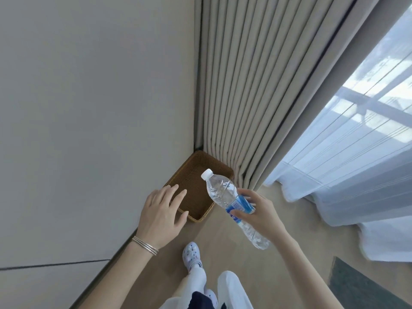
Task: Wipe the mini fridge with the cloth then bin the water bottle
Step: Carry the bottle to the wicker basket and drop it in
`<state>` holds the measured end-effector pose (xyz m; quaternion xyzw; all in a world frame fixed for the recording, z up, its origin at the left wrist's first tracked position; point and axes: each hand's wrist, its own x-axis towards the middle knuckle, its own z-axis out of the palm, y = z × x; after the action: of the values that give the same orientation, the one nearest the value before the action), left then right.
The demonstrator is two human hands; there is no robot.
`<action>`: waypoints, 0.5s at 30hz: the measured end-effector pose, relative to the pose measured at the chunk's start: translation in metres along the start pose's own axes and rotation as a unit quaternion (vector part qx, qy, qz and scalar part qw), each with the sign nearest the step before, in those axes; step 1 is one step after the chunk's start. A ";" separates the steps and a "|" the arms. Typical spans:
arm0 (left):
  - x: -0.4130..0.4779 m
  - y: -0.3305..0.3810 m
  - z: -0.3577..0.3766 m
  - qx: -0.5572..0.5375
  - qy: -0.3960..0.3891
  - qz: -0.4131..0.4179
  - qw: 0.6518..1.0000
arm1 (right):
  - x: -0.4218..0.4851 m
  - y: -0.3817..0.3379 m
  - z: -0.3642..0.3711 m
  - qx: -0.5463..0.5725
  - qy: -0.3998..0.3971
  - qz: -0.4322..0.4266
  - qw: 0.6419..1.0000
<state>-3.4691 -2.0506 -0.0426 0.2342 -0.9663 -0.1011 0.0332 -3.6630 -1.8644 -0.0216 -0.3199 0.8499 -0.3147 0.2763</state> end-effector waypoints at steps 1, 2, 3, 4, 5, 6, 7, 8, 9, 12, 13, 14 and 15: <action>0.010 -0.005 0.001 0.000 -0.003 -0.001 1.000 | 0.012 -0.002 0.000 0.000 -0.003 0.000 1.000; 0.021 -0.009 0.002 0.003 -0.002 -0.001 1.000 | 0.025 -0.004 0.000 0.001 -0.007 0.000 1.000; 0.032 -0.014 0.003 0.005 0.000 -0.001 1.000 | 0.039 -0.005 0.000 0.001 -0.013 0.000 1.000; 0.043 -0.019 0.006 0.006 0.000 0.001 1.000 | 0.052 -0.005 0.001 -0.001 -0.017 0.000 1.000; 0.053 -0.024 0.009 0.005 -0.004 0.002 1.000 | 0.066 -0.005 0.003 -0.004 -0.019 -0.001 1.000; 0.063 -0.029 0.014 0.005 -0.011 0.004 1.000 | 0.079 -0.005 0.005 -0.006 -0.020 -0.003 1.000; 0.072 -0.034 0.019 0.010 -0.015 0.006 1.000 | 0.093 -0.003 0.008 -0.007 -0.023 -0.005 1.000; 0.082 -0.039 0.025 0.013 -0.021 0.007 1.000 | 0.107 -0.001 0.011 -0.007 -0.028 -0.008 1.000; 0.092 -0.043 0.032 0.015 -0.024 0.007 1.000 | 0.120 0.003 0.016 -0.006 -0.033 -0.011 0.999; 0.115 -0.055 0.060 0.011 -0.027 0.003 1.000 | 0.160 0.018 0.030 -0.012 -0.050 -0.018 0.998; 0.121 -0.060 0.072 0.010 -0.023 0.000 1.000 | 0.173 0.025 0.036 -0.017 -0.057 -0.020 0.998; 0.128 -0.064 0.086 0.009 -0.020 -0.003 1.000 | 0.186 0.033 0.042 -0.020 -0.062 -0.022 0.998; 0.134 -0.069 0.102 0.007 -0.019 -0.006 1.000 | 0.200 0.043 0.049 -0.021 -0.064 -0.024 0.997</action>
<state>-3.5685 -2.1538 -0.1547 0.2382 -0.9661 -0.0988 0.0125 -3.7742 -1.9999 -0.1375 -0.3659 0.8287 -0.2821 0.3159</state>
